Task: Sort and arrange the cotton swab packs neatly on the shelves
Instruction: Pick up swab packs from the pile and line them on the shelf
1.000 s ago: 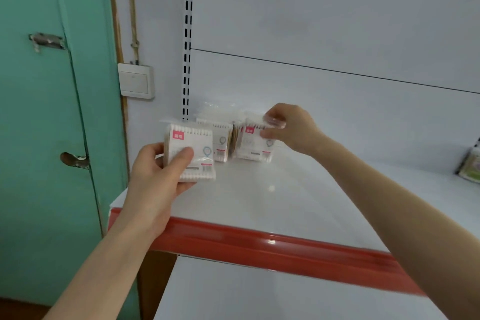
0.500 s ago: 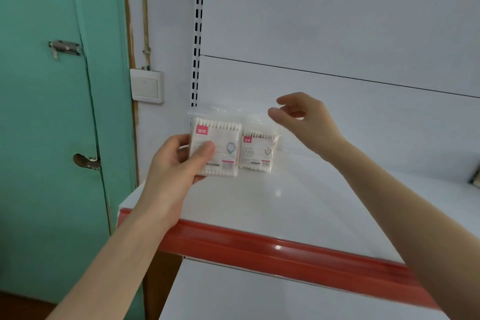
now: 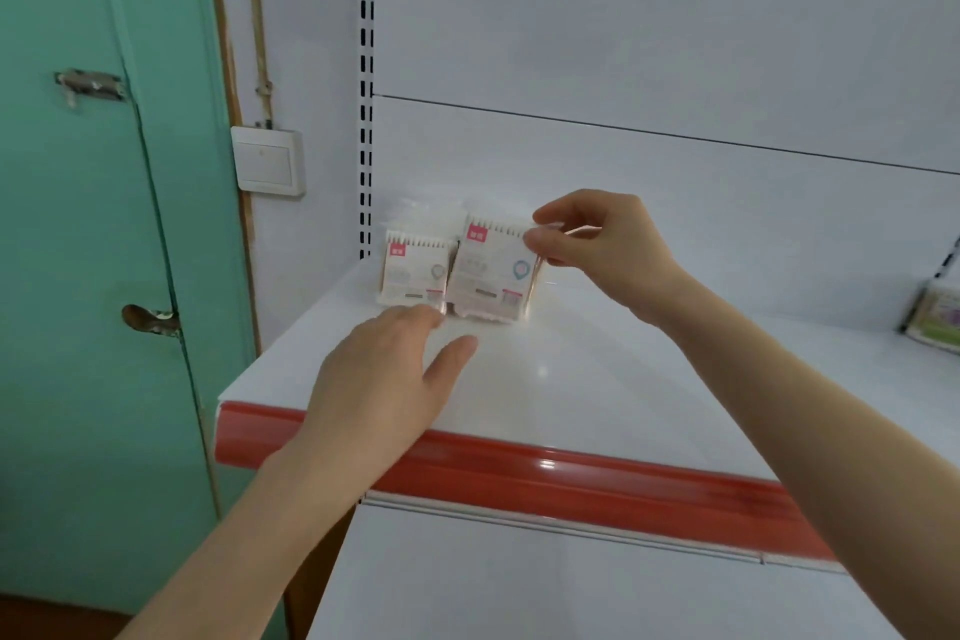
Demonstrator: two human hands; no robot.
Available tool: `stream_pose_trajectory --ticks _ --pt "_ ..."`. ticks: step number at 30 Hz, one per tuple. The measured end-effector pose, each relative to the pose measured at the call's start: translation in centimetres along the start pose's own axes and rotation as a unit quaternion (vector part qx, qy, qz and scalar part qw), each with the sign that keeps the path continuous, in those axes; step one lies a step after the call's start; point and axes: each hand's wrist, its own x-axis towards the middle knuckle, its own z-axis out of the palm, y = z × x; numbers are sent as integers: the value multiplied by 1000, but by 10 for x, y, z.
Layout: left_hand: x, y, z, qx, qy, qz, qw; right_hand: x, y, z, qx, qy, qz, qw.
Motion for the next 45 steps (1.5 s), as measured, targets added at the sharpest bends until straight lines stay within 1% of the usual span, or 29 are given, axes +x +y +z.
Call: stream_pose_trajectory --ticks 2,4,6,10,14,16,18,21,23,25,28,30,32,35,41,45 --pt "-11 -7 2 23 -42 34 998 10 2 13 -20 5 -7 1000" --pt "-15 -12 7 56 -57 59 995 19 1 33 -47 -8 -19 999" --pt "-16 -16 12 84 -32 69 994 27 1 53 -73 -22 -38 996" --pt "-19 -16 15 79 -6 68 995 35 8 82 -172 -38 -69 982" --pt "-18 -16 16 86 1 68 994 36 11 88 -302 -25 -121 945" --pt "-18 -16 16 80 5 72 994 37 11 88 -336 -8 -151 930" --pt "-17 -16 17 76 10 74 994 39 11 89 -355 -2 -167 920" --pt "-17 -17 19 68 12 76 995 41 12 89 -364 -4 -167 916" --pt "-17 -18 18 72 12 84 994 41 12 88 -353 -7 -162 922" --pt "-17 -18 17 74 9 90 993 40 10 80 -309 4 -152 939" --pt "-16 -15 14 71 6 108 992 35 14 53 -275 39 -134 951" --pt "-13 -8 14 74 23 149 986 29 22 28 -276 53 -103 954" --pt "-9 11 19 72 57 187 978 21 35 2 -278 59 -60 957" --pt "-6 58 36 35 47 236 970 5 59 -43 -287 70 0 955" --pt "-3 153 94 -19 24 306 952 -48 114 -164 -326 123 104 932" --pt "-3 227 133 -57 26 333 941 -91 153 -258 -365 161 171 901"
